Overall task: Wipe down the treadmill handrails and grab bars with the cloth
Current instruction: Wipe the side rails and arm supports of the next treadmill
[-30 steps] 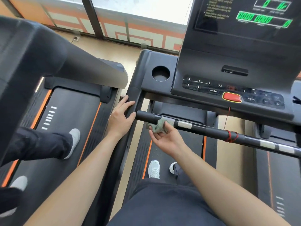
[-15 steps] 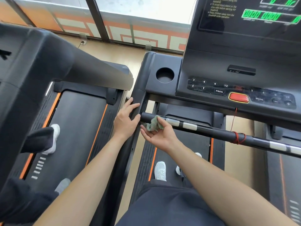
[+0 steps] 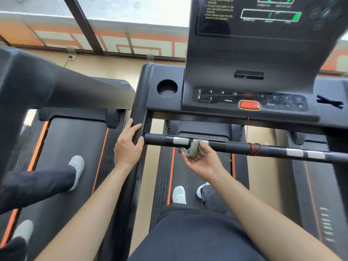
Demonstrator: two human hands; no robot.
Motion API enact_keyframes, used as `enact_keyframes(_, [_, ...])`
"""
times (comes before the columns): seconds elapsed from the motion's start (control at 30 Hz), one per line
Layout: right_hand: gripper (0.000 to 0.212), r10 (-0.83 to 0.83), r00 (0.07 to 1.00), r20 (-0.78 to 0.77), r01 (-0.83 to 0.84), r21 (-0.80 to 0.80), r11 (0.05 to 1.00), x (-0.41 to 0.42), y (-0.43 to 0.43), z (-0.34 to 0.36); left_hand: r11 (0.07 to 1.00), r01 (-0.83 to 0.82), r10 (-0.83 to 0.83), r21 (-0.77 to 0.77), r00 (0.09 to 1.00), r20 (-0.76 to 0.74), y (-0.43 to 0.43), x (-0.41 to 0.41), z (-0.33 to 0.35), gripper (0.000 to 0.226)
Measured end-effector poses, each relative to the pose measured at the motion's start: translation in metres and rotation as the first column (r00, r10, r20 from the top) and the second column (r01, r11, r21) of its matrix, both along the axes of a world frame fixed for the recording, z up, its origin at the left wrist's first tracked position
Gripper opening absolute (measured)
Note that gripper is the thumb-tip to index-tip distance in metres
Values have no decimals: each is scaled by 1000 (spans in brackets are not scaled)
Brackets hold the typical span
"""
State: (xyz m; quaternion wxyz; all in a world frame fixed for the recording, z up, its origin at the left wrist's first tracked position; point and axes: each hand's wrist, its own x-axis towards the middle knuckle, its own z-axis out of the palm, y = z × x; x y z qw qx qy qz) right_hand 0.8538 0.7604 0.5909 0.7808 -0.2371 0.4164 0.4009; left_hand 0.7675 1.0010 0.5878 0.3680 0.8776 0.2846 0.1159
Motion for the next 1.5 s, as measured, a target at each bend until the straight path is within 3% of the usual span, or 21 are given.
enact_keyframes(0.27, [25, -103, 990, 95, 120, -197, 973, 5, -60, 15, 991, -102, 109, 88, 991, -80, -64, 12, -1, 40])
enact_keyframes(0.4, [31, 14, 980, 197, 41, -272, 961, -2, -88, 22, 973, 181, -171, -140, 982, 81, -116, 19, 8, 39])
enact_keyframes(0.5, [31, 202, 920, 337, -74, -358, 931, -3, -106, 29, 847, 412, -383, -337, 911, 153, -157, 27, 22, 43])
enact_keyframes(0.57, [27, 346, 833, 432, -145, -433, 890, -3, -118, 32, 713, 522, -496, -469, 848, 189, -182, 36, 29, 49])
enact_keyframes(0.63, [22, 442, 734, 515, -162, -500, 851, -3, -131, 35, 610, 613, -588, -503, 775, 232, -203, 45, 30, 53])
enact_keyframes(0.7, [19, 487, 662, 570, -128, -553, 823, -1, -146, 37, 570, 666, -636, -482, 728, 255, -221, 54, 25, 49])
enact_keyframes(0.8, [14, 502, 642, 579, -76, -603, 794, 6, -175, 35, 597, 714, -691, -365, 689, 217, -243, 72, 13, 43])
enact_keyframes(0.9, [24, 528, 631, 568, -83, -627, 774, 15, -207, 34, 632, 775, -769, 7, 626, 126, -263, 89, 1, 41])
enact_keyframes(0.97, [17, 534, 619, 577, -46, -651, 758, 23, -227, 33, 642, 746, -763, 178, 645, 50, -278, 98, -5, 43])
enact_keyframes(1.03, [17, 594, 585, 553, 52, -756, 652, 34, -246, 32, 628, 739, -753, 244, 656, -49, -292, 105, -11, 48])
enact_keyframes(1.13, [9, 794, 477, 377, 227, -926, 303, 55, -272, 25, 645, 719, -708, 259, 690, -150, -307, 107, -22, 54])
enact_keyframes(1.2, [16, 879, 373, 296, 384, -912, 144, 68, -284, 21, 675, 680, -672, 286, 727, -142, -311, 106, -27, 52])
enact_keyframes(1.33, [26, 985, 132, 112, 606, -795, 9, 83, -295, 5, 707, 633, -639, 316, 763, -98, -317, 105, -30, 53])
enact_keyframes(1.43, [47, 995, -12, -103, 615, -785, -73, 82, -290, -13, 742, 587, -597, 324, 798, -77, -322, 107, -33, 52])
enact_keyframes(1.5, [49, 985, -77, -153, 620, -781, -73, 78, -281, -17, 773, 540, -558, 333, 828, -48, -326, 108, -37, 50])
